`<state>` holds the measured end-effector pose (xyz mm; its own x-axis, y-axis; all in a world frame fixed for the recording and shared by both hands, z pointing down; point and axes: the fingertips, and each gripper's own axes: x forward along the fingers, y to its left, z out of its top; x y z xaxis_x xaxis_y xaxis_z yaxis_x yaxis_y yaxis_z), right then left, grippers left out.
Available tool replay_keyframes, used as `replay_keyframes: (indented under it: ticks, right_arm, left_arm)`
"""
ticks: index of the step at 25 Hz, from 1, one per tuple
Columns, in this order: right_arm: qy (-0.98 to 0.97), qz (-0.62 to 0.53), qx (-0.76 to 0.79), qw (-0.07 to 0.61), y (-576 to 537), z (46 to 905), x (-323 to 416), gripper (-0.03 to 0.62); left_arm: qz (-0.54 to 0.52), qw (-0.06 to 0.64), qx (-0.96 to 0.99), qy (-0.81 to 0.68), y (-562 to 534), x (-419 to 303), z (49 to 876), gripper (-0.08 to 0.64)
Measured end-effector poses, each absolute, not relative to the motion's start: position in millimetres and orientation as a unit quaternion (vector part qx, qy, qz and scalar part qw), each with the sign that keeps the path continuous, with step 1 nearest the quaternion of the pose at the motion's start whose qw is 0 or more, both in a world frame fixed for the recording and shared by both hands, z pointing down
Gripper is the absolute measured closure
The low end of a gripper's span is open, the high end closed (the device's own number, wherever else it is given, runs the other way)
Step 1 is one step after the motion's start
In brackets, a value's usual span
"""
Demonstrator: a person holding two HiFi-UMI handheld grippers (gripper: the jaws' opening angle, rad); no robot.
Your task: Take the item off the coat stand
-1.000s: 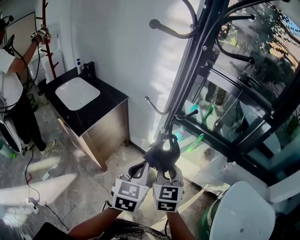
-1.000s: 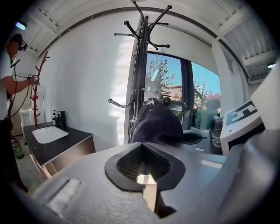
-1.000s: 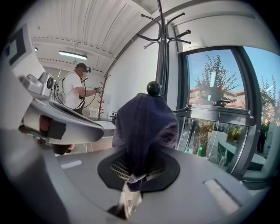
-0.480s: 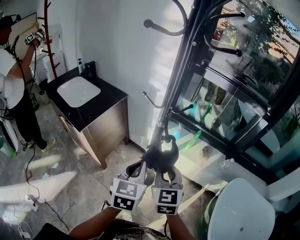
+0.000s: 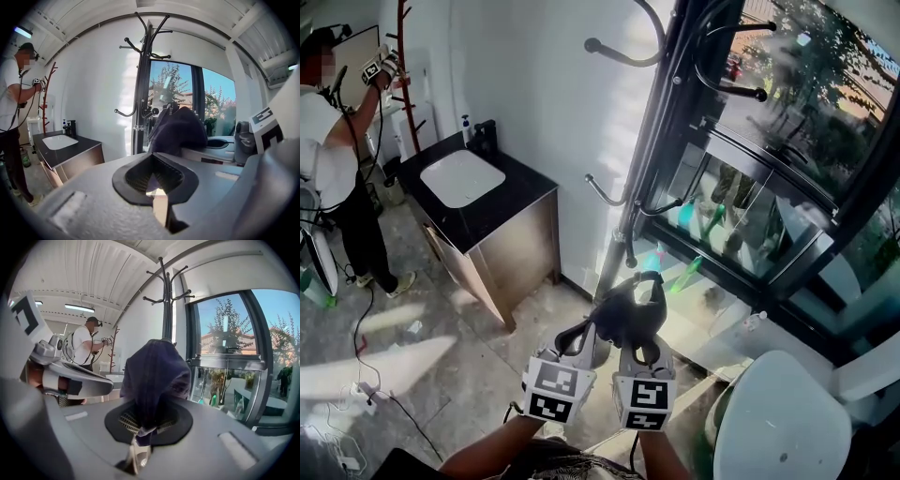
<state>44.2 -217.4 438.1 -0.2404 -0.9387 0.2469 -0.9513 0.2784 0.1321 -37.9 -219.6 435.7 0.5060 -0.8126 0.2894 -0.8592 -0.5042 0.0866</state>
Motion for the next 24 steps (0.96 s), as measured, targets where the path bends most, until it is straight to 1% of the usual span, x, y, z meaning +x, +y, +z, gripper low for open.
replay_keyframes:
  ticks: [12,24]
  right_arm:
    - [-0.787,0.040,0.605,0.119,-178.5,423.9,70.3,0.572]
    - [-0.791,0.037,0.601,0.110,-160.0,420.6,76.7,0.571]
  left_arm:
    - [0.110,0.099,0.864,-0.482,-183.0,-16.3,431.2,0.558]
    - [0.107,0.092,0.859,-0.493,-164.1,-12.2,429.1,0.558]
